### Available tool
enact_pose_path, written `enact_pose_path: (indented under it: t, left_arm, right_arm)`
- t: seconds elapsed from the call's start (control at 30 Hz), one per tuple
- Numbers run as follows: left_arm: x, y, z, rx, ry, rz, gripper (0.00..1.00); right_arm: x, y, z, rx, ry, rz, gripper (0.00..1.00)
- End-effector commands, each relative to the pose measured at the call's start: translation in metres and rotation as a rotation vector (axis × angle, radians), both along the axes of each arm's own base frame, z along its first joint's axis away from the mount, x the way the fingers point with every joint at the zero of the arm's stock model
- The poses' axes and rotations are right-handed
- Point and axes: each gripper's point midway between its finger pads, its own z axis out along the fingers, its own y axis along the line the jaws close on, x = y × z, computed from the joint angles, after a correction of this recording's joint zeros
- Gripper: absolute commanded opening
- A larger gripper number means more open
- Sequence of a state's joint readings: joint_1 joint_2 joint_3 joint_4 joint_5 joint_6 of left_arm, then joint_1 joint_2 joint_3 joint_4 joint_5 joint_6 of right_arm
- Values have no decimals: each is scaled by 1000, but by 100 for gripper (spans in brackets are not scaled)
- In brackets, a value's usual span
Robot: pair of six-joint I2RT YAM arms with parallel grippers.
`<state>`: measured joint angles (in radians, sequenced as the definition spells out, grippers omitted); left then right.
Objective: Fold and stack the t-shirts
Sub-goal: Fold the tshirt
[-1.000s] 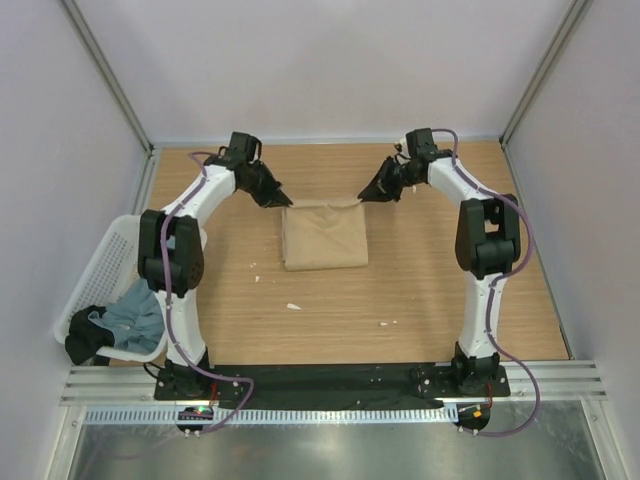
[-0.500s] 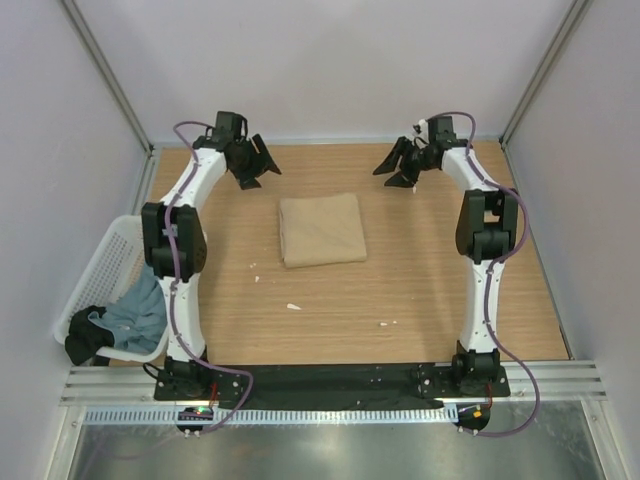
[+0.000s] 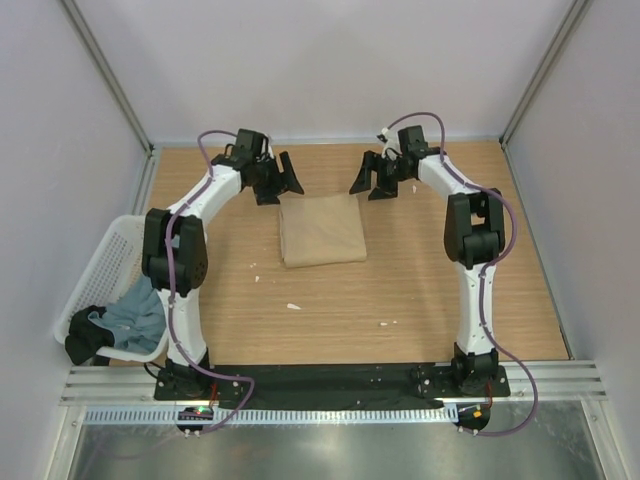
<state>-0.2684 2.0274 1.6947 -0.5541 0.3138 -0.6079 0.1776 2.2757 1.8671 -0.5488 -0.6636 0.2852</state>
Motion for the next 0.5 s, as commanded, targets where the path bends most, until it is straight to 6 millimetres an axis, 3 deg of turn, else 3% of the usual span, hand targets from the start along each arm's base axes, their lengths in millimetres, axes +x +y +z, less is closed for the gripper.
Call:
enact_pose_path:
  t: [0.0,0.1,0.2,0.23,0.27,0.33,0.47]
  left_arm:
    - [8,6,27,4,-109,-7,77]
    - [-7,9,41,-13,-111,5,77]
    - [-31,12,42,-38,-75,22,77]
    - [-44,14,30,-34,-34,24,77]
    - [-51,16,40,-47,-50,30,77]
    - [-67,16,32,-67,-29,36,77]
    - [-87,19,48,-93,-53,32,77]
  right_arm:
    - [13,-10,-12,-97,-104,96,82]
    - [14,-2,-25,-72,-115,162,83]
    - [19,7,-37,-88,-144,210,83]
    - [21,14,-34,-67,-160,225,83]
    - [22,15,-40,-53,-151,224,82]
    - [22,20,-40,-24,-161,237,79]
    - [18,29,-44,25,-129,255,73]
